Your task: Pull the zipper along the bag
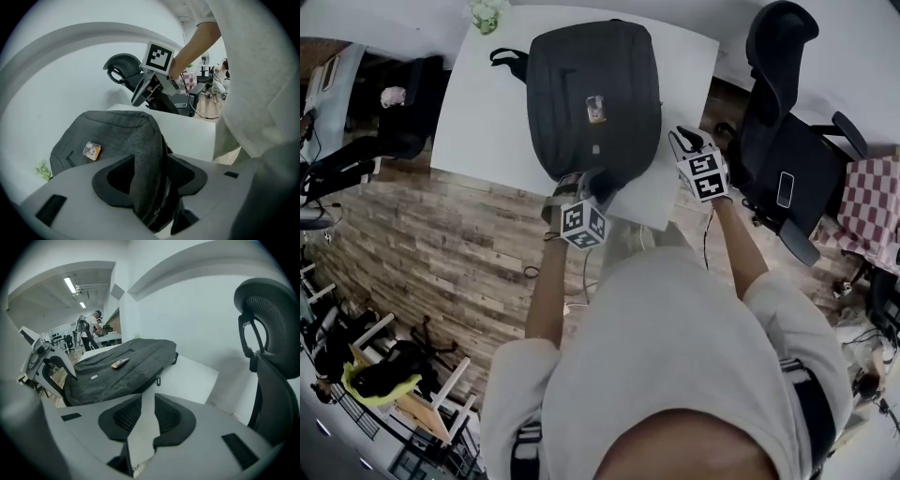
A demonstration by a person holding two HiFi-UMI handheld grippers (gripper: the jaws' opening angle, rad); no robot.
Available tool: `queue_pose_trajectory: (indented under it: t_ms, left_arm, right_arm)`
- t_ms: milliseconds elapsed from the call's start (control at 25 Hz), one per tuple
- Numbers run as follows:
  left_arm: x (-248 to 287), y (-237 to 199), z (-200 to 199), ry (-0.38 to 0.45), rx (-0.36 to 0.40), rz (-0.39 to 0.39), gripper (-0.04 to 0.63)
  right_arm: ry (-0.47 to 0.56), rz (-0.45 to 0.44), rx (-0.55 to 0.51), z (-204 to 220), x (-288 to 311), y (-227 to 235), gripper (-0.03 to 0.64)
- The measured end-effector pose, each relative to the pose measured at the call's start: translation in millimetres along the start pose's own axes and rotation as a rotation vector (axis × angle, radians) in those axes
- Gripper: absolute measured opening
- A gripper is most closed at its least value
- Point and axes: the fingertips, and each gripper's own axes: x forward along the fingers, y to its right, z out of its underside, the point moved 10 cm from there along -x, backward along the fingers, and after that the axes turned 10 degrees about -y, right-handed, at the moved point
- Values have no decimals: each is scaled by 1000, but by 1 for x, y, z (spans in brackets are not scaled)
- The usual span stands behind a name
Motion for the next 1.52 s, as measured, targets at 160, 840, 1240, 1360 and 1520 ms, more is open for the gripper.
queue_pose_trajectory:
  t_ms: [160,840,1240,1360,1520]
  left_arm:
    - [6,-7,2,2,12,54,213]
    - [13,-6,1,7,33,134,120]
    - [17,-9,1,8,13,141,121]
    - [17,-9,1,9,-2,143,121]
    - [18,-11,0,5,-22,160,121]
  right_arm:
    - [-42,17,-19,-1,20,4,183]
    - [-122,-53,-301,-46,89,36,192]
    - [-147,-53,-500,-55,93,23,20]
    - [-176,5,-514,-55,89,23,20]
    - [-269,134,-595,-56,87,17,18]
